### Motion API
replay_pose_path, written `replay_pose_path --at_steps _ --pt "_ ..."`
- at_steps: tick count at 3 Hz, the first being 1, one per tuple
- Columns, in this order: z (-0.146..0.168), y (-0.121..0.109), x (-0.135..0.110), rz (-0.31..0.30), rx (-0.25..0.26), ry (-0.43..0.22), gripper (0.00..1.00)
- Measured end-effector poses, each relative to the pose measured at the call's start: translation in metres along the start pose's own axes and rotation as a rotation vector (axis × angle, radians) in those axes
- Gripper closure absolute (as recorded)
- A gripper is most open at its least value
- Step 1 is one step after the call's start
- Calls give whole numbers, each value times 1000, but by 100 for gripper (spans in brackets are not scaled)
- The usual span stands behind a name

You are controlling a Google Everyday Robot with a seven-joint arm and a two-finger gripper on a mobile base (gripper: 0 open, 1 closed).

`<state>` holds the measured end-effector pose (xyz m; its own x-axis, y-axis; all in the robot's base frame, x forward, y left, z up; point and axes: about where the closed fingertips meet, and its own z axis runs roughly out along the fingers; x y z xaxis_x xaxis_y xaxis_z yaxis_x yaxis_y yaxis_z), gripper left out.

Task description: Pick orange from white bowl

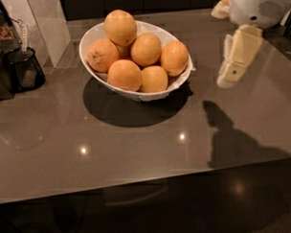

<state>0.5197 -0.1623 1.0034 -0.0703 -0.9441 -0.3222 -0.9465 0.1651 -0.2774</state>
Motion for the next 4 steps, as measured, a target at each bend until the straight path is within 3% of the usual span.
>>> replay_pose_path --at_steps 2,3,4 --pt "-8 -8 -9 -10 30 -19 0" --pt "7 -15 -14 18 21 -88 0" --pt "32 -32 -37 -15 -27 -115 0"
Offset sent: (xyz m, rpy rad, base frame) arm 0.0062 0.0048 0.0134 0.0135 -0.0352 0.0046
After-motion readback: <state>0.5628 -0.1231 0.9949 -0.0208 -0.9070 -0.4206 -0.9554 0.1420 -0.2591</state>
